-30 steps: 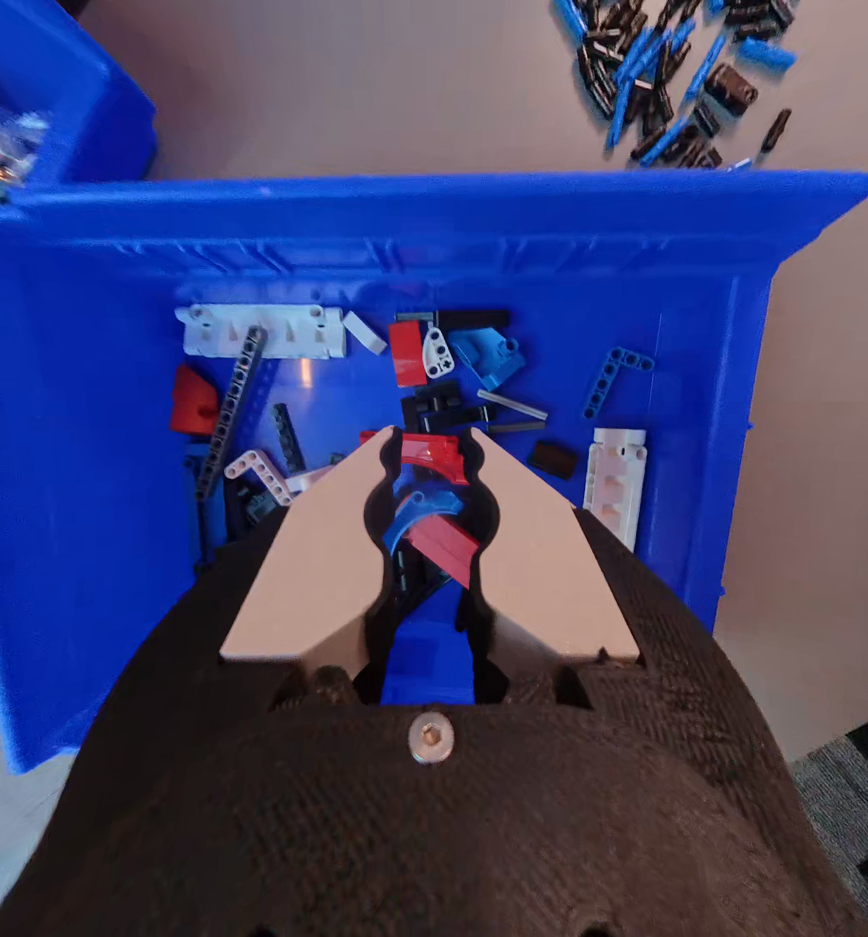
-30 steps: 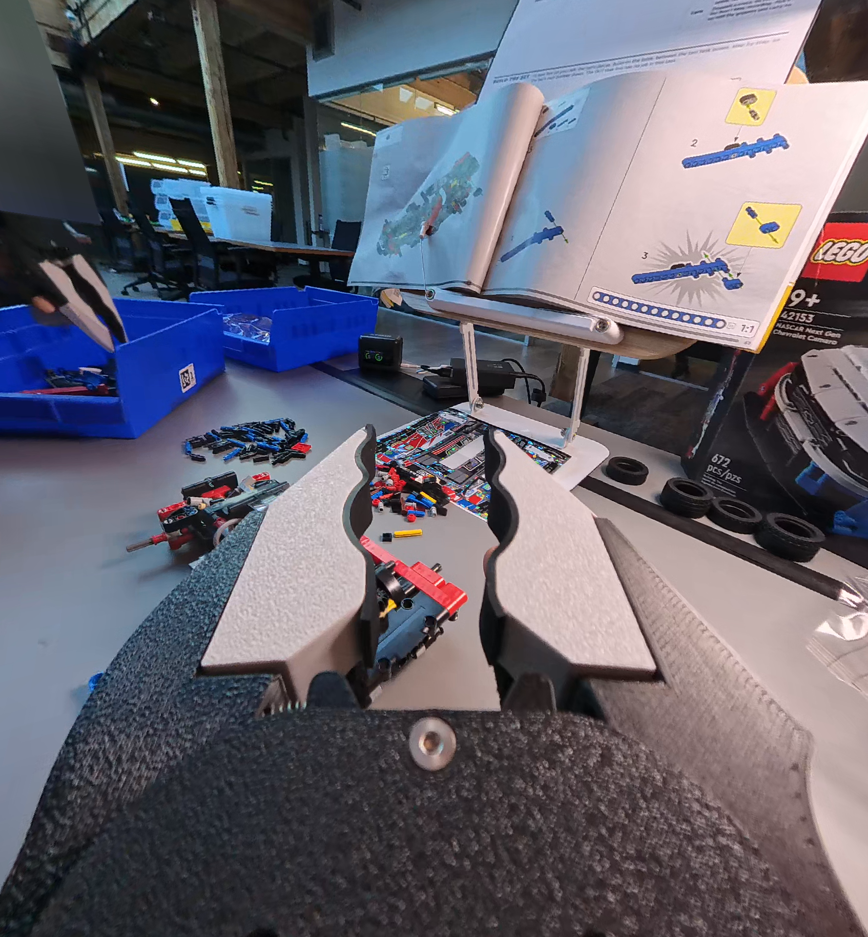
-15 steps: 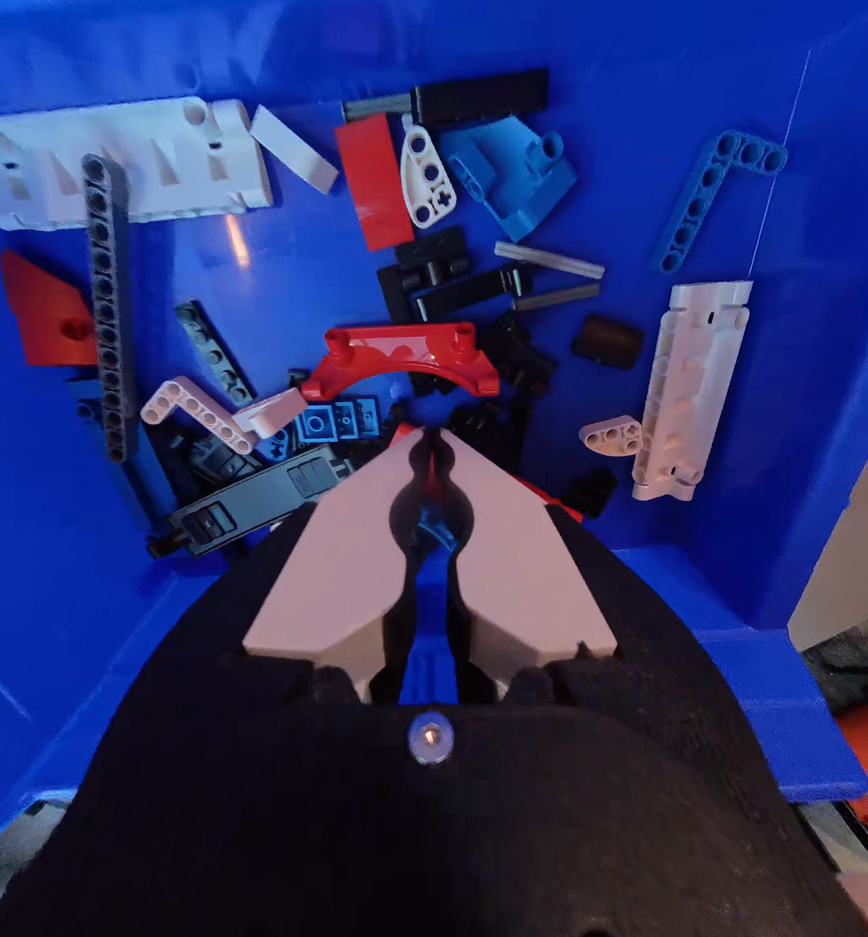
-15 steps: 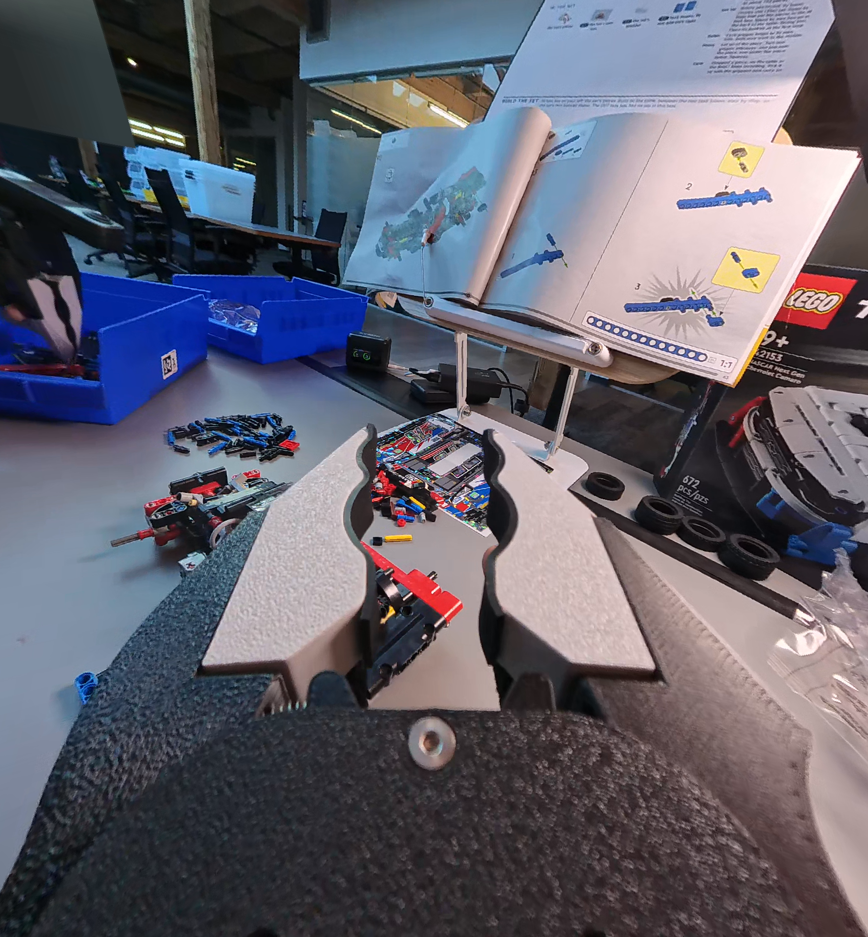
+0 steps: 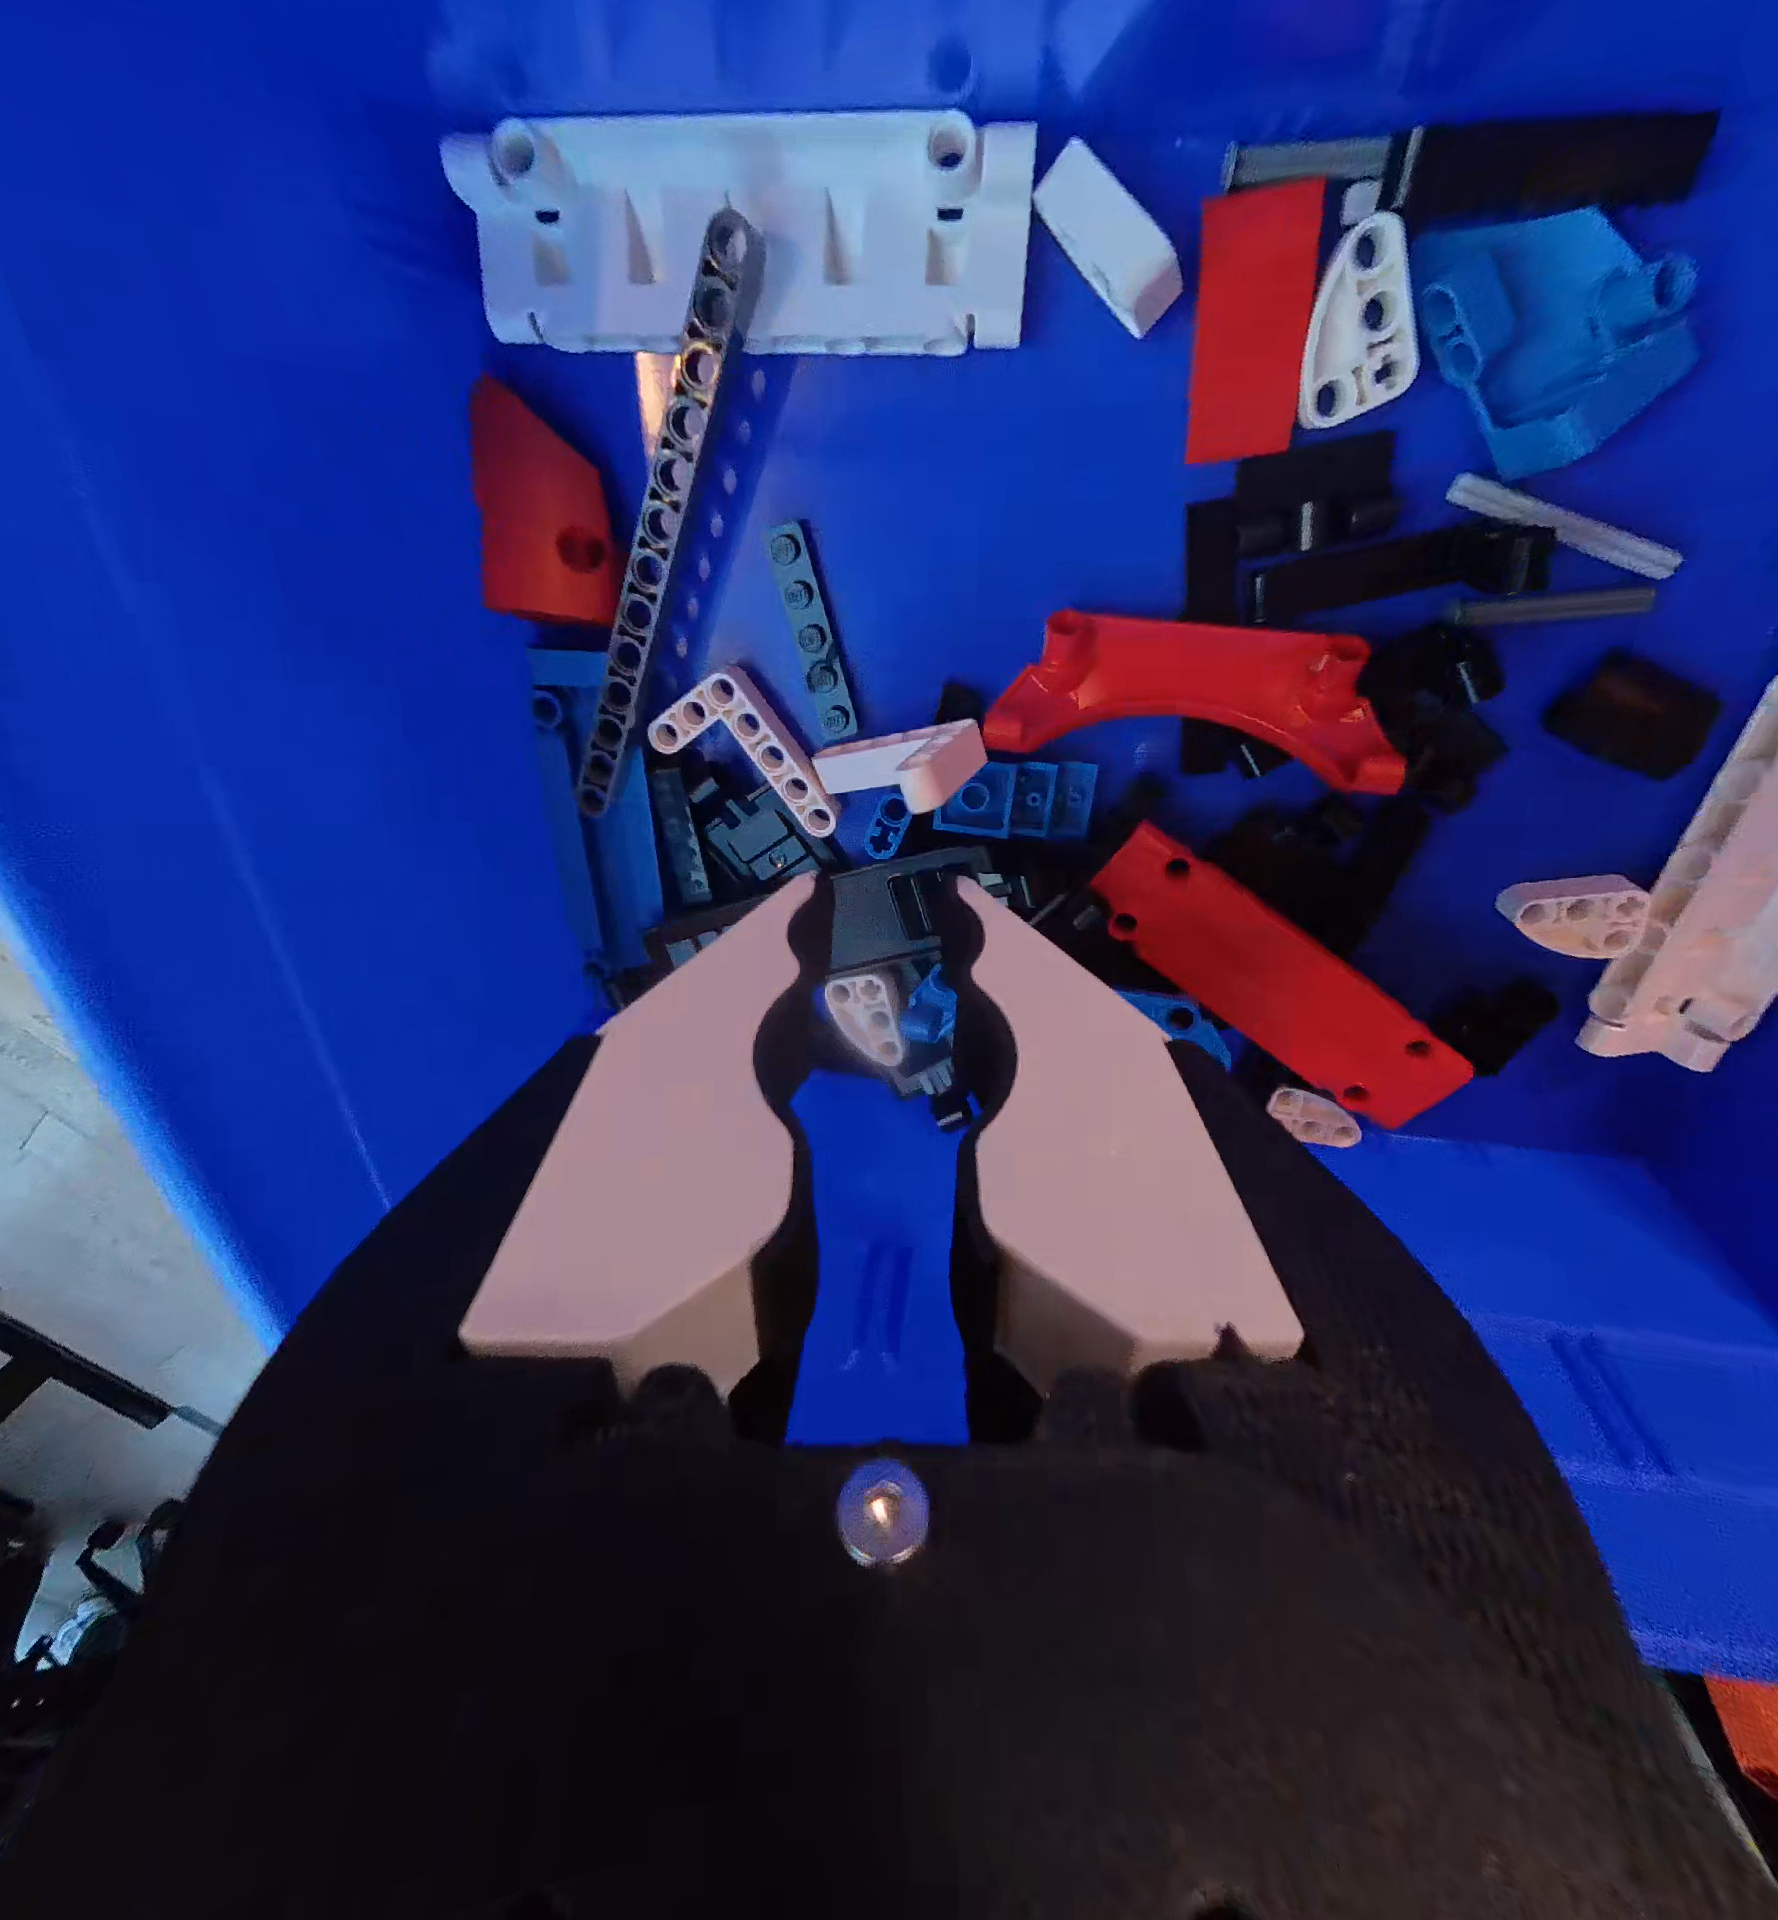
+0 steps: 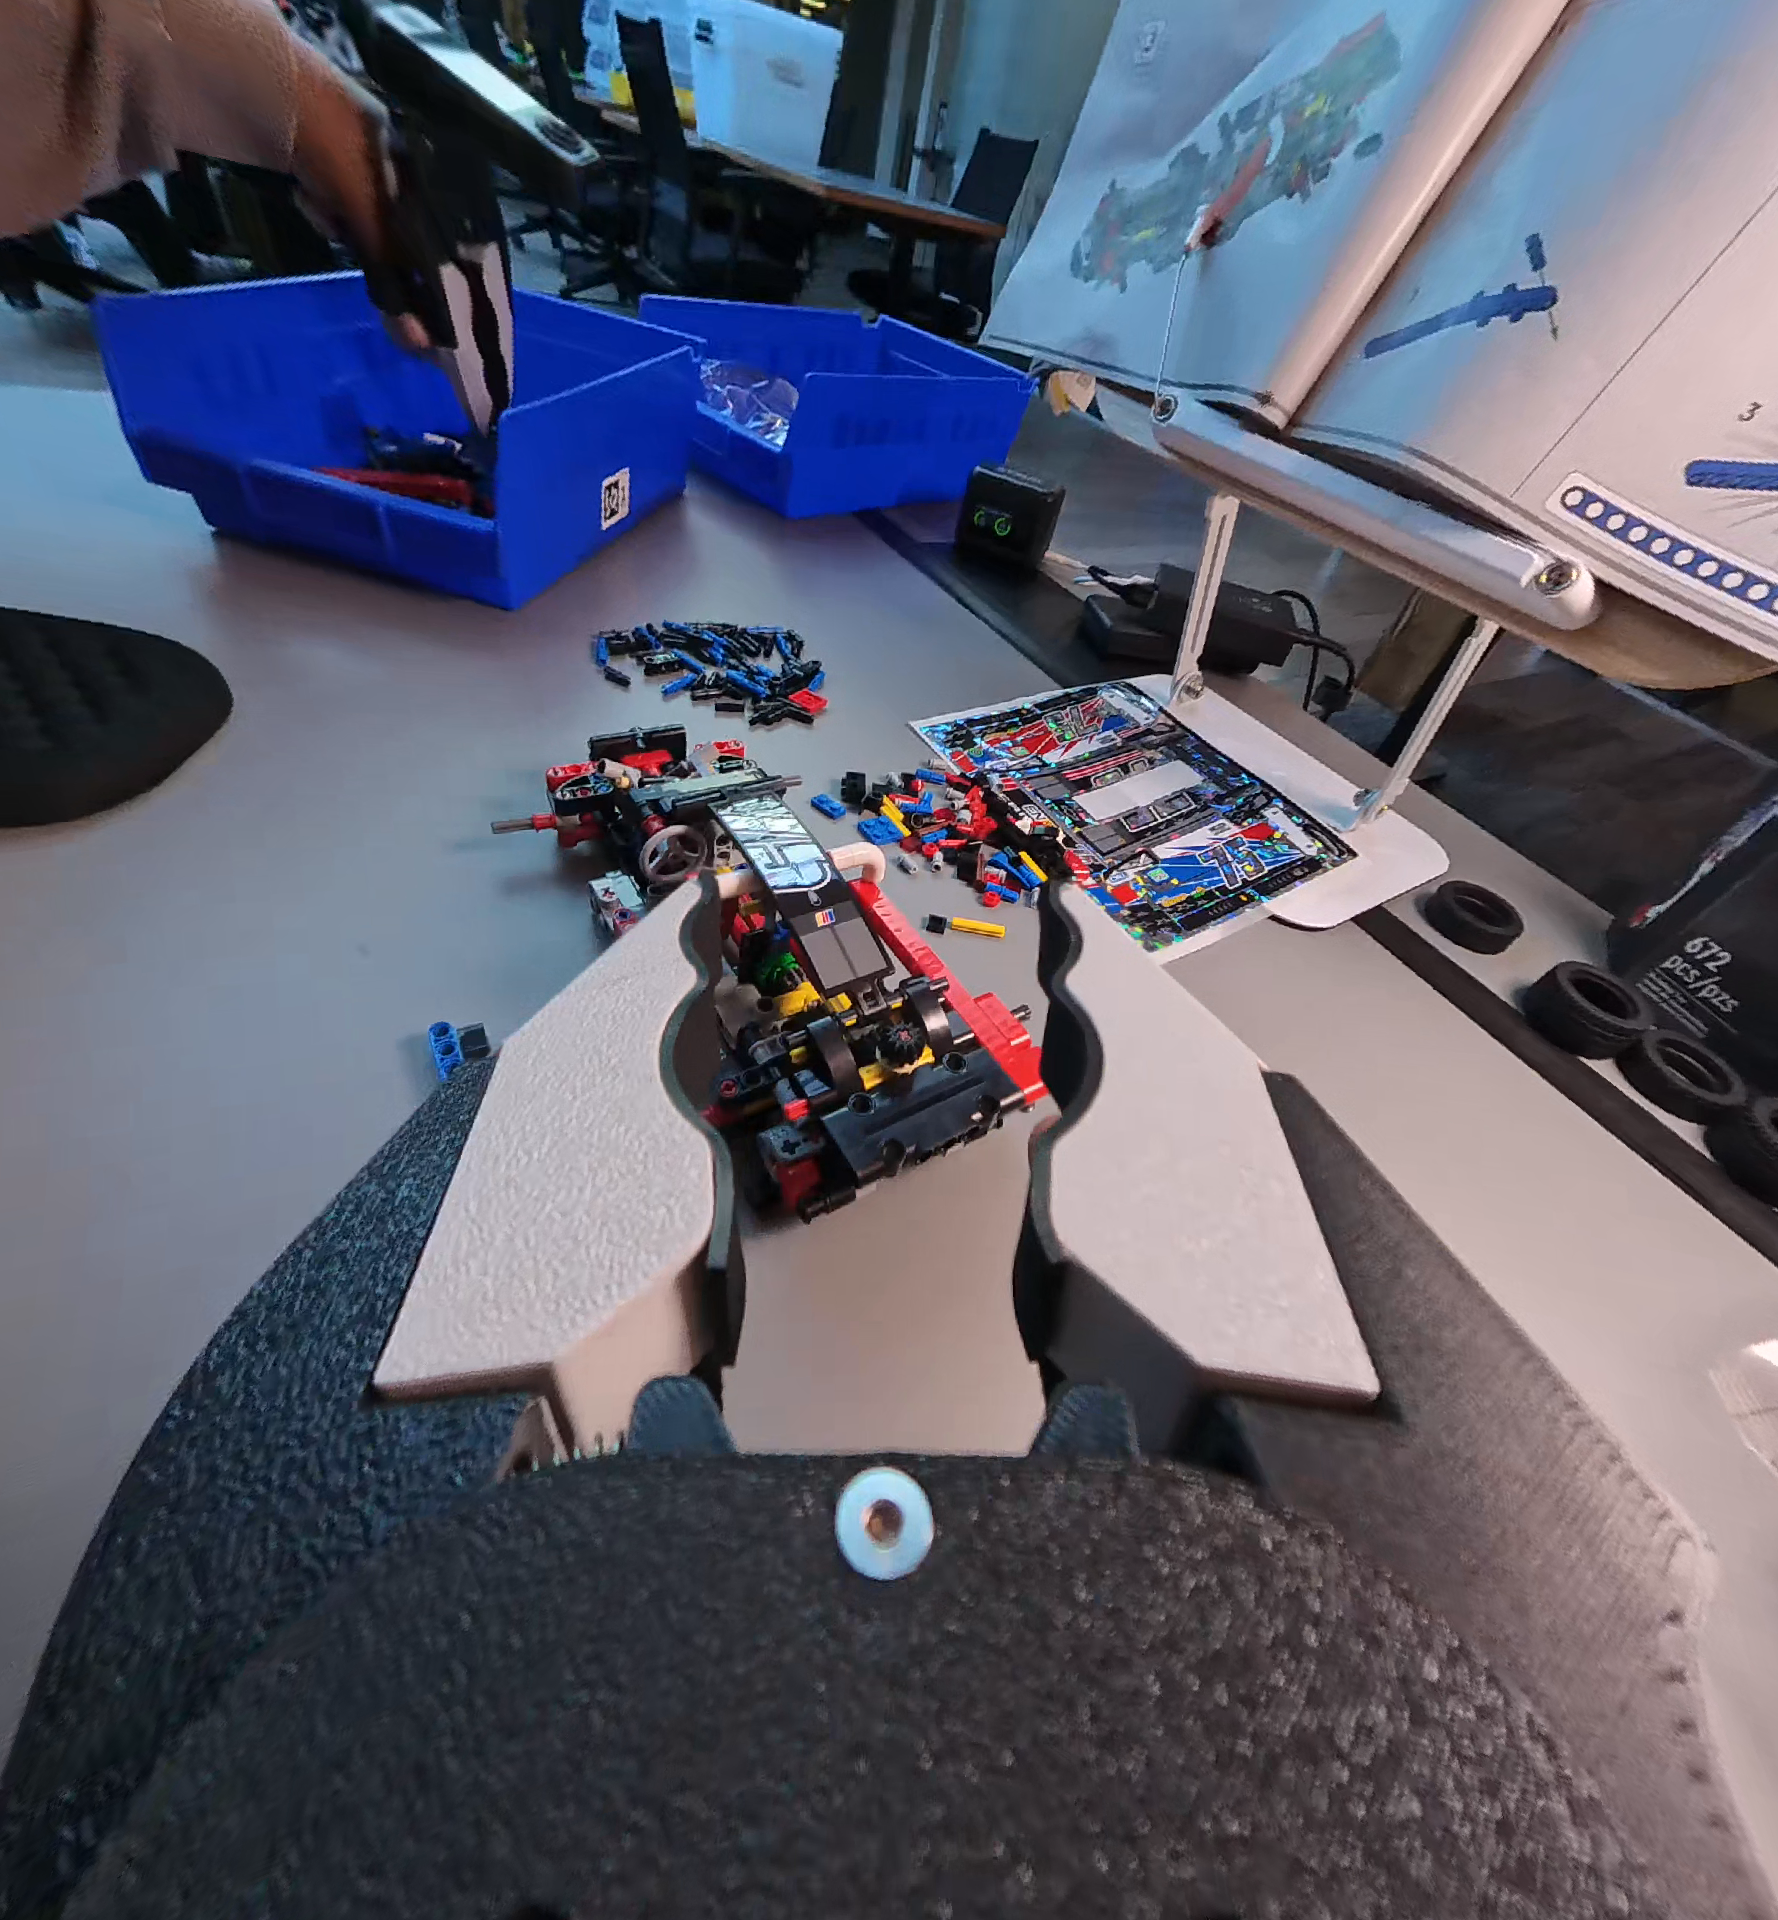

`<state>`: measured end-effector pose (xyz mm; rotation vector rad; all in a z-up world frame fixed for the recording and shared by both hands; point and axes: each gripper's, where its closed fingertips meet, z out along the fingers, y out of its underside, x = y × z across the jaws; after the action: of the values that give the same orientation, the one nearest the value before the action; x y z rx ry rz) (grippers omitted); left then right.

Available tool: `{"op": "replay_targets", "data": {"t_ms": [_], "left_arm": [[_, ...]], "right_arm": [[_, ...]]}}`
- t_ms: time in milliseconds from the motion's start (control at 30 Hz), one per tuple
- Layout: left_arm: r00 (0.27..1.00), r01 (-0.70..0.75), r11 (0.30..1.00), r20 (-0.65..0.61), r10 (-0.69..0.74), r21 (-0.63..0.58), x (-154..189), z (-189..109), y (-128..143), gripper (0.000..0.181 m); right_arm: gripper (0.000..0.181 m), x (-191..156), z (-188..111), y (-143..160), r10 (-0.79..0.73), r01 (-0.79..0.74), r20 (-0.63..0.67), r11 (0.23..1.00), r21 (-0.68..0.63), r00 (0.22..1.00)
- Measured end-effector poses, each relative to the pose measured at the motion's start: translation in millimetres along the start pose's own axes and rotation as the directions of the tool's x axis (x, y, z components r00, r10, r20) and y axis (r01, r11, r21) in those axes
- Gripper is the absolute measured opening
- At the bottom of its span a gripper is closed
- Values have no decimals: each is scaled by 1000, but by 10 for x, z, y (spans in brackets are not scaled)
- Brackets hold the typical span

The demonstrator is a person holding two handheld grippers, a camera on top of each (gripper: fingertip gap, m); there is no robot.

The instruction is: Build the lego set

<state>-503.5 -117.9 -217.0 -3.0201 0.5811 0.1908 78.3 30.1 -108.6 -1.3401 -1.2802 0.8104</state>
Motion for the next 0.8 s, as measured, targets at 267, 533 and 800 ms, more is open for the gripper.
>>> {"op": "replay_targets", "data": {"t_ms": [267, 533, 800], "left_arm": [[996, 4, 997, -84, -11, -83, 12, 218, -32, 10], [993, -5, 996, -115, -6, -92, 29, 240, -11, 6], [996, 0, 960, -84, 25, 281, 159, -589, -436, 5]], "right_arm": [[57, 8, -88, 20, -10, 10, -11, 1000, -12, 1000], [56, -2, -46, 64, -5, 5, -2, 1000, -21, 1000], [56, -20, -86, 8, -19, 20, 18, 1000, -24, 1000]]}}
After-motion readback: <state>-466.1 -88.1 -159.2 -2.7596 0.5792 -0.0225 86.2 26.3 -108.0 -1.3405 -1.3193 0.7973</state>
